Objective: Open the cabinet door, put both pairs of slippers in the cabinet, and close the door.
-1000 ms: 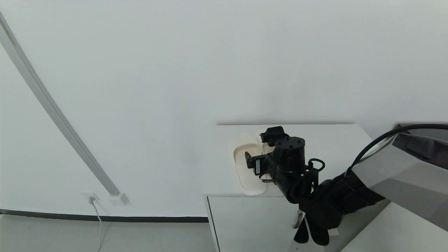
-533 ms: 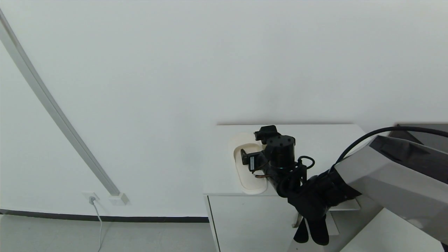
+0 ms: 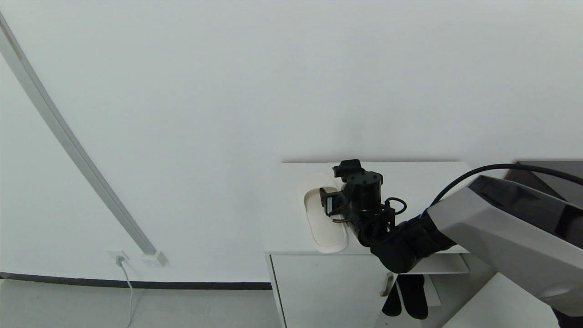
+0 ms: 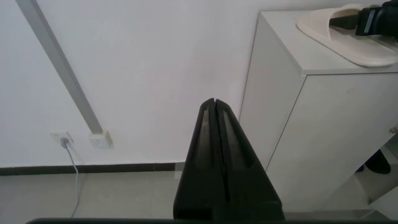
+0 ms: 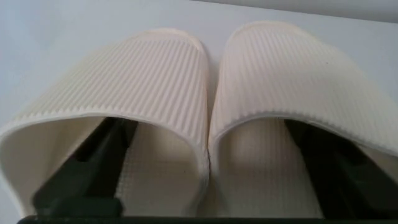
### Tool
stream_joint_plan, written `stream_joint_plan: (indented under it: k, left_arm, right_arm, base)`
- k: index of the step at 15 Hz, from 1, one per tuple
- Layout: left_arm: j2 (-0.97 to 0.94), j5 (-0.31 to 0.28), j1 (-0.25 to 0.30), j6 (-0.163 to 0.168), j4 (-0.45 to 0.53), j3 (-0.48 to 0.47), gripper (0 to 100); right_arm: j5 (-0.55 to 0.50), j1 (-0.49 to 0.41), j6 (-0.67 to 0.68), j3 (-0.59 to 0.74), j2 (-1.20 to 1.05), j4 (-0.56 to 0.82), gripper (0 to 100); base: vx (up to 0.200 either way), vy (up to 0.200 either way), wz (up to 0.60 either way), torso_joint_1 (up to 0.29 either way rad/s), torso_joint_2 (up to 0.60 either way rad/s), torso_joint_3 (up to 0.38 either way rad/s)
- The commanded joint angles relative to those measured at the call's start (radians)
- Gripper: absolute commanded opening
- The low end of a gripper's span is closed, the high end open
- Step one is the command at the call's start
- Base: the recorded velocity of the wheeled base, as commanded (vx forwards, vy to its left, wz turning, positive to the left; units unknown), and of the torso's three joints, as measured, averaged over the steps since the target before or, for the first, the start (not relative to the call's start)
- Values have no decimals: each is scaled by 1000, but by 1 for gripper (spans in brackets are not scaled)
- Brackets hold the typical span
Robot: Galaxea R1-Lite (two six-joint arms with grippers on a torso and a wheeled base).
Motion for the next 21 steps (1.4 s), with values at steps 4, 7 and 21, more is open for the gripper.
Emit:
stream_joint_plan:
  k: [4, 7, 21]
  left_arm:
    - [0, 1, 0, 0, 0, 0, 0]
    - [0, 1, 0, -1, 0, 0, 0]
    - [0, 1, 0, 0, 0, 0, 0]
  right_arm:
    - [-2, 4, -1, 3, -3, -5, 0]
    - [0, 4, -3, 36, -52, -6, 0]
    - [225, 108, -11, 729, -704, 83, 0]
  base:
    - [0, 0, 0, 0, 0, 0]
    - [0, 0, 0, 0, 0, 0]
    - [0, 0, 0, 0, 0, 0]
